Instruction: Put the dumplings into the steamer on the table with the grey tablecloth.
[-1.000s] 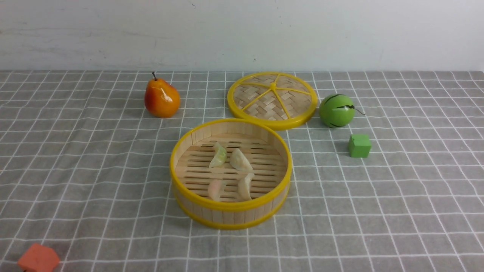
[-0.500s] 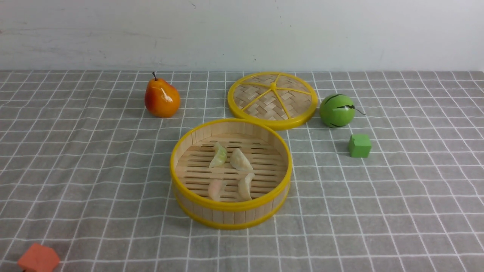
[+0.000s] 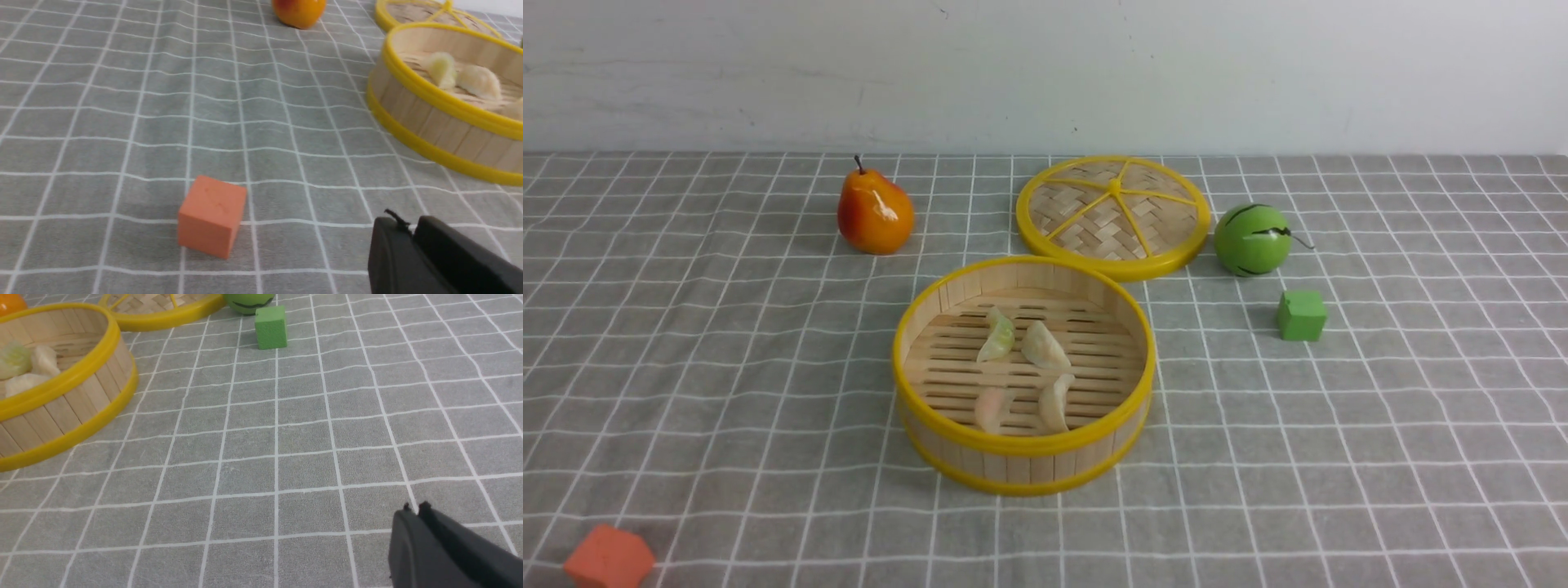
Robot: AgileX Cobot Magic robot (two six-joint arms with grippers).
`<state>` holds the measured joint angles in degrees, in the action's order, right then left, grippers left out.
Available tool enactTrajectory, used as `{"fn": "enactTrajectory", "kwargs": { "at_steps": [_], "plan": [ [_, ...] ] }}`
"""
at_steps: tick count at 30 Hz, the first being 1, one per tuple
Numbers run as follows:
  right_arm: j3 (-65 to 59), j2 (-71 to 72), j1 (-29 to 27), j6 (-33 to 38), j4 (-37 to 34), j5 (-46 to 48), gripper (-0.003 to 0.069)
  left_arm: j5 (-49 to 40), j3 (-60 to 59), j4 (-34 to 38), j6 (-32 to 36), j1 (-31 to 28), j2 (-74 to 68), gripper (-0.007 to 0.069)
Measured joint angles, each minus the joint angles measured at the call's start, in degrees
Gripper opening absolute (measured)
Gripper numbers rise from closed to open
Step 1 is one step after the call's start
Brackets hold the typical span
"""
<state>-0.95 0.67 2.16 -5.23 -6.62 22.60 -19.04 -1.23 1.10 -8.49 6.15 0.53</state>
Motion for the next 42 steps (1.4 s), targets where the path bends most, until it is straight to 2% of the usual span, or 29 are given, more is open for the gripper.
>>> {"fn": "enactTrajectory", "kwargs": {
  "at_steps": [4,42],
  "plan": [
    [0.0,0.0,-0.1,0.0,0.0,0.1,0.001,-1.7,-0.4,1.0,3.2,-2.0,0.1,-0.0014],
    [0.0,0.0,-0.1,0.0,0.0,0.1,0.0041,-3.5,-0.5,2.7,4.1,-2.1,0.1,-0.0014]
  ]
}}
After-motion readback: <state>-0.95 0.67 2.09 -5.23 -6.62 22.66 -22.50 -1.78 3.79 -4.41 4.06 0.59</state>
